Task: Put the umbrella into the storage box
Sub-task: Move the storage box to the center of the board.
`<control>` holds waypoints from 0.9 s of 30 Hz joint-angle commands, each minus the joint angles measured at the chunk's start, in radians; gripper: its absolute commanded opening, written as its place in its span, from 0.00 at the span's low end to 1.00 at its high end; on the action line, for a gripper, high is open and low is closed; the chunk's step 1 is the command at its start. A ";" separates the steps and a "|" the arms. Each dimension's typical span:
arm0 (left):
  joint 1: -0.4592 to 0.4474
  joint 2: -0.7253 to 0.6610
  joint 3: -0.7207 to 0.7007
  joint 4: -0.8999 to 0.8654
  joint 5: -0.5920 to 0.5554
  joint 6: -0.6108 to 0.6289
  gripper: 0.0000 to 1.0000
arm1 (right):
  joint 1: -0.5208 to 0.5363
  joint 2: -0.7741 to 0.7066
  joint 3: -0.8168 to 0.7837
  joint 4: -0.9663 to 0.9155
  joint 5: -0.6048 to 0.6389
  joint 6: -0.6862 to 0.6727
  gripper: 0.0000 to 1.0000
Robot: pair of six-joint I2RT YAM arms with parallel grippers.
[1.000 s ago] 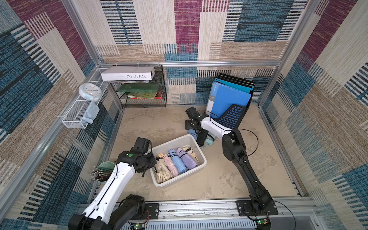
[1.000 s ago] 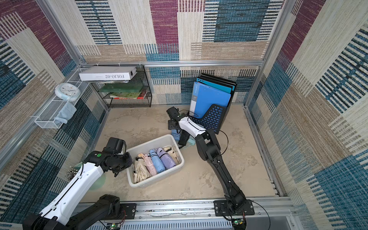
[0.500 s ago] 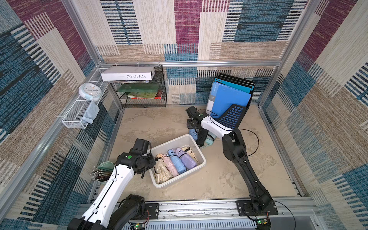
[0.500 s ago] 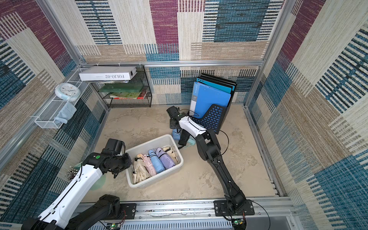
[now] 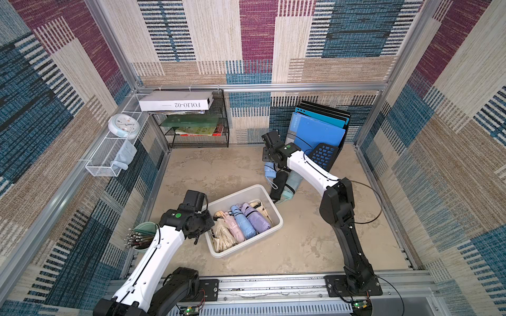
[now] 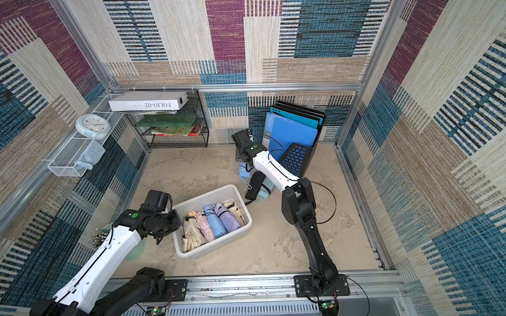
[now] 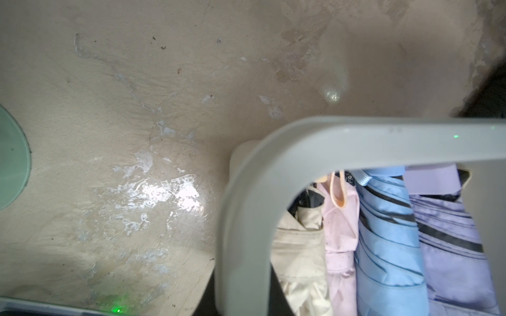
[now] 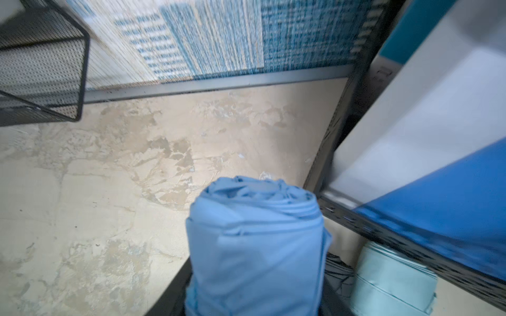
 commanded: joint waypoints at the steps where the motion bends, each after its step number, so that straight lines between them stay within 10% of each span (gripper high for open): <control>1: -0.013 0.024 0.019 0.133 0.028 0.005 0.00 | 0.001 -0.081 -0.017 0.009 0.064 -0.015 0.39; 12: -0.153 0.127 0.071 0.289 -0.028 -0.105 0.01 | 0.001 -0.393 -0.208 -0.026 0.084 0.011 0.39; 20: -0.208 0.035 0.097 0.285 -0.176 -0.125 0.59 | 0.002 -0.627 -0.420 -0.035 -0.038 0.136 0.39; 27: -0.229 -0.098 0.171 0.359 -0.199 0.063 0.71 | 0.009 -0.747 -0.532 -0.021 -0.228 0.300 0.39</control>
